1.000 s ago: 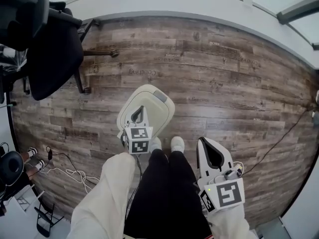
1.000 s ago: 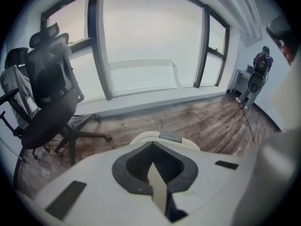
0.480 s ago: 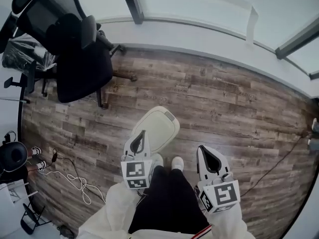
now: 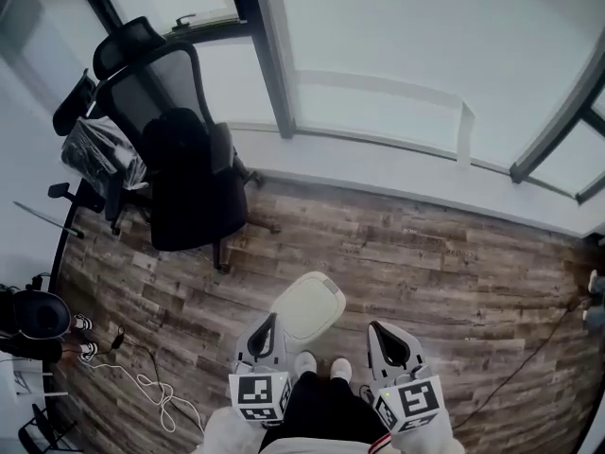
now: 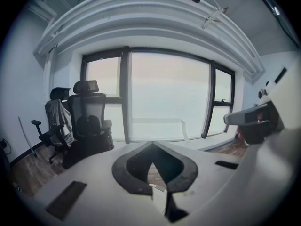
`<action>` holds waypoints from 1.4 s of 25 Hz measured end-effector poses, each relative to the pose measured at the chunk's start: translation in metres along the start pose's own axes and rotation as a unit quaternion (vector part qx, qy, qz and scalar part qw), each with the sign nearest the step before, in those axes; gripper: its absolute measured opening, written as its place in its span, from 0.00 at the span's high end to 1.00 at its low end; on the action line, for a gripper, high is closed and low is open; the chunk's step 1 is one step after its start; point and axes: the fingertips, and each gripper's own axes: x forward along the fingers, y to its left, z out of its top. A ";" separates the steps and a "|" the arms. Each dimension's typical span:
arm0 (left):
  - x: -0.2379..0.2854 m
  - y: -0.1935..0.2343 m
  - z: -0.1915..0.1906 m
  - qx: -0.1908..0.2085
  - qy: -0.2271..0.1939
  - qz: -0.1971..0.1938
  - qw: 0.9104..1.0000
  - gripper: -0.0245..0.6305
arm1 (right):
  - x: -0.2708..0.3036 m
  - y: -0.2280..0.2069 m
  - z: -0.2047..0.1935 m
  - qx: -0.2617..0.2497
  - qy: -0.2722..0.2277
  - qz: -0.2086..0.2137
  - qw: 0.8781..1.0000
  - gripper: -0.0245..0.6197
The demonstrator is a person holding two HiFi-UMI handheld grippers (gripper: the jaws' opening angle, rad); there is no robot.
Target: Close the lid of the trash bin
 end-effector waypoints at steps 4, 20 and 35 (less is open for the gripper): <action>-0.030 0.002 0.032 0.005 -0.028 0.007 1.000 0.96 | -0.020 0.005 0.031 -0.003 -0.022 0.001 1.000 0.93; -0.111 0.006 0.111 0.006 -0.098 -0.029 0.995 0.96 | -0.059 0.073 0.098 -0.038 -0.077 0.006 0.996 0.93; -0.120 0.020 0.119 0.020 -0.100 -0.034 0.994 0.96 | -0.062 0.088 0.105 -0.060 -0.080 -0.006 0.995 0.93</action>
